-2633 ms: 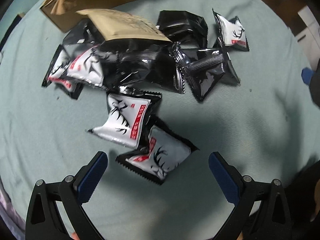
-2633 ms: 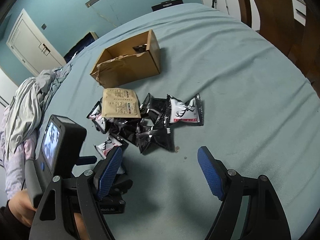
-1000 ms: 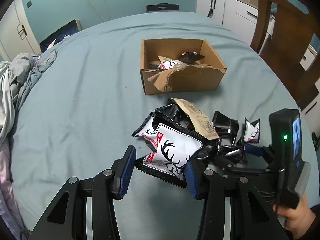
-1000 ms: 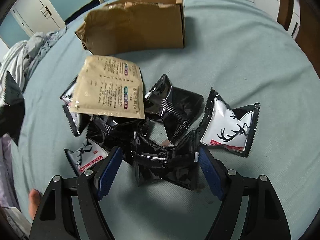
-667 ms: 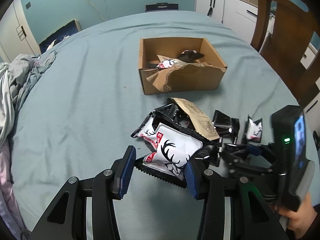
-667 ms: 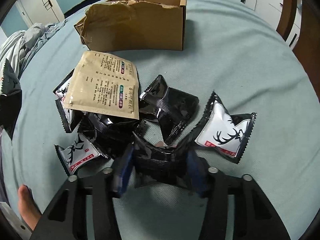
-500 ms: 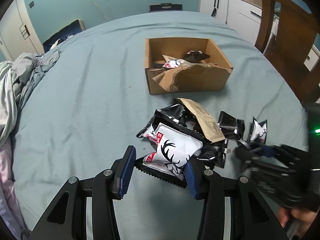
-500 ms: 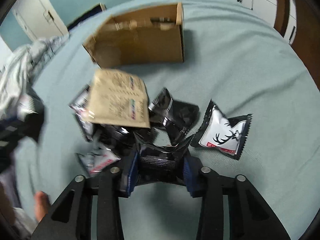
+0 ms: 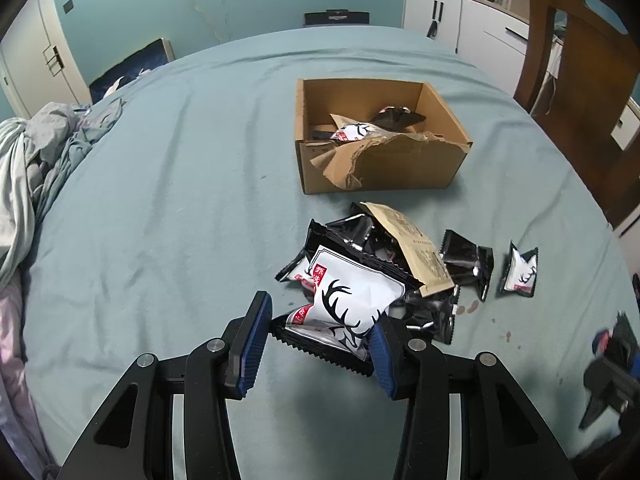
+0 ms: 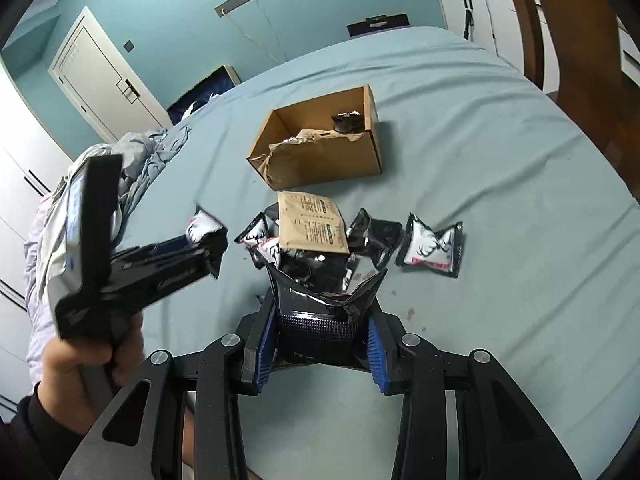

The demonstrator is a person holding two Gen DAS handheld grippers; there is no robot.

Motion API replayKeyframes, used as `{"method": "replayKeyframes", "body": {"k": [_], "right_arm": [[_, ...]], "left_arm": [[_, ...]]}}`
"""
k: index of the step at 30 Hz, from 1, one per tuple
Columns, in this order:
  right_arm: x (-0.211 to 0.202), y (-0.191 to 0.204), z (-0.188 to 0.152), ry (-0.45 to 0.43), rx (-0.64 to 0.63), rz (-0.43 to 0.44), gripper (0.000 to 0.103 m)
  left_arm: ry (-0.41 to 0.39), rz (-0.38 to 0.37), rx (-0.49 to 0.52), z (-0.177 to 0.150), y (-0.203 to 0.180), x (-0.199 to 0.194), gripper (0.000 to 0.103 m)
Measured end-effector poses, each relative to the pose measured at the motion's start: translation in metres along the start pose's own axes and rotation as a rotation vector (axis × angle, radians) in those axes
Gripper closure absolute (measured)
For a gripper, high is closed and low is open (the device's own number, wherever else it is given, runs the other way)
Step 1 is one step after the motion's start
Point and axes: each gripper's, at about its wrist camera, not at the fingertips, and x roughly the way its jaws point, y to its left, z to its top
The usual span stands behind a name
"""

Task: Organize snacks
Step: 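Release the white packet into the box with the left gripper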

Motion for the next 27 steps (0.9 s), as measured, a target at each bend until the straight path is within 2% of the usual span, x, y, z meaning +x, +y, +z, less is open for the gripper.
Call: {"method": "replayKeyframes", "body": {"k": [4,8,16,18,22,24,26,27], "right_arm": [[0.011,-0.008,0.001,0.012,0.000,-0.043,0.066],[0.021,-0.015,0.011,0.028,0.043,-0.040,0.066],[0.030,-0.021,0.023,0.031,0.044,-0.019,0.066],[0.035,-0.025,0.023,0.040,0.053,-0.028,0.066],[0.046,-0.033,0.027,0.060,0.076,-0.034,0.066],[0.050,-0.034,0.029,0.061,0.078,-0.037,0.066],[0.053,-0.033,0.030,0.058,0.078,-0.037,0.066],[0.054,-0.034,0.032,0.055,0.076,-0.036,0.066]], "left_arm": [[-0.004,0.020,0.019,0.008,-0.005,0.010,0.058],[-0.006,0.026,0.040,0.024,-0.010,0.019,0.058],[-0.104,0.031,0.080,0.103,-0.042,0.028,0.058],[-0.112,0.012,0.066,0.131,-0.049,0.029,0.057],[-0.129,0.013,0.042,0.165,-0.055,0.037,0.056],[-0.124,-0.011,0.031,0.173,-0.054,0.044,0.048],[-0.102,-0.007,0.011,0.176,-0.051,0.051,0.002],[-0.088,0.031,-0.008,0.174,-0.048,0.054,0.000]]}}
